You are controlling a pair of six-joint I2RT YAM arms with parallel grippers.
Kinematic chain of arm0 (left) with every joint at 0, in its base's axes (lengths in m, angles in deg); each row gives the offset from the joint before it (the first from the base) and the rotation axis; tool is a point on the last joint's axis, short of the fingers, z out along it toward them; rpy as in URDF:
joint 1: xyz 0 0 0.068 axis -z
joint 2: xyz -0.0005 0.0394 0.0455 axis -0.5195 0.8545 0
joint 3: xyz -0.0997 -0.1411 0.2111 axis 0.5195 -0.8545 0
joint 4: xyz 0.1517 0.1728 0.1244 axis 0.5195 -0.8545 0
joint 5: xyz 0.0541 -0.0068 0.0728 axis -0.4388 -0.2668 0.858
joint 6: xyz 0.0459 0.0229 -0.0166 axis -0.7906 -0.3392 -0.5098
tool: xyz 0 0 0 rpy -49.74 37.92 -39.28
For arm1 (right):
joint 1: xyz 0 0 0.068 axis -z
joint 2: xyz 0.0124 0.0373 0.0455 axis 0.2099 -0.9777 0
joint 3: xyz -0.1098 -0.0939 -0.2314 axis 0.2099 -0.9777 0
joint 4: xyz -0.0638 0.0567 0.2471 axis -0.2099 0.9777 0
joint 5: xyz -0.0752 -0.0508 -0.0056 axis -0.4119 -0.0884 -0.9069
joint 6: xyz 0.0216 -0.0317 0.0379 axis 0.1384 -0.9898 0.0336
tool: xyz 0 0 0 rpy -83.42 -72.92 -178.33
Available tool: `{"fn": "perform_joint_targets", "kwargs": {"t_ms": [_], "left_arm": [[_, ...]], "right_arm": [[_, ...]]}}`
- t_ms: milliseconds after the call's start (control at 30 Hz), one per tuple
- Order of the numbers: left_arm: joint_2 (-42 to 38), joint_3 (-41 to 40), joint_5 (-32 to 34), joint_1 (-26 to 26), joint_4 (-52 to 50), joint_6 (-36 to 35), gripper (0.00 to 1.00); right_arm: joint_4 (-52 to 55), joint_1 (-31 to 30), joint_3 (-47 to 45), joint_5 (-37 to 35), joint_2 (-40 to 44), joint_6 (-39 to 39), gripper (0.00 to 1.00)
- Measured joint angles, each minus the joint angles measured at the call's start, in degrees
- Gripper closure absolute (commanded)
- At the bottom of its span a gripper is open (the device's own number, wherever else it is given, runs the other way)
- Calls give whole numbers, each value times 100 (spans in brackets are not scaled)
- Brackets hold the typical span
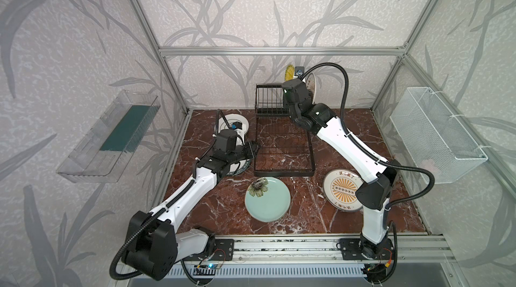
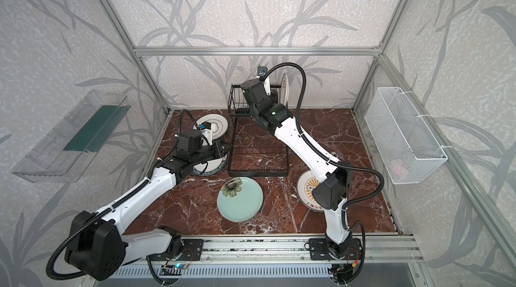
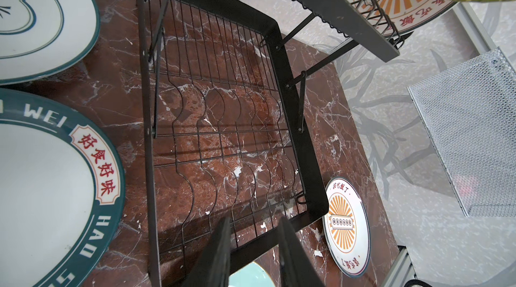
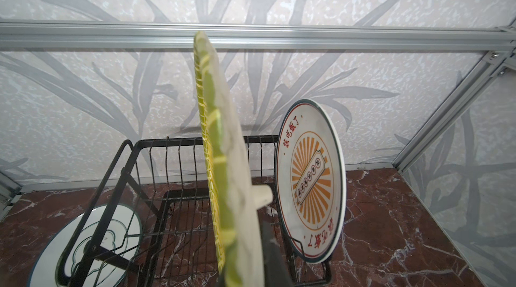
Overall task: Load plates into a dish rack
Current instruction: Place the plate on the dish rack.
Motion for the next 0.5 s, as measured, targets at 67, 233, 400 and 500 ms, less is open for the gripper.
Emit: {"fn": "perform_joint_targets", "kwargs": {"t_ms": [67,233,400,500], "left_arm": [[0,-22,0,0,33,0,71],[0,-105,2,0,42,-2,71],[0,-129,4,0,44,-4,71],[4,-129,4,0,48,-7,71]], "right_arm": [[122,0,162,-133,-90,2,100],[404,2,787,-437,-450,2,100],[835,22,1624,-634,-968,28,100],[1073,55,1897,-684,-1182,70,100]]}}
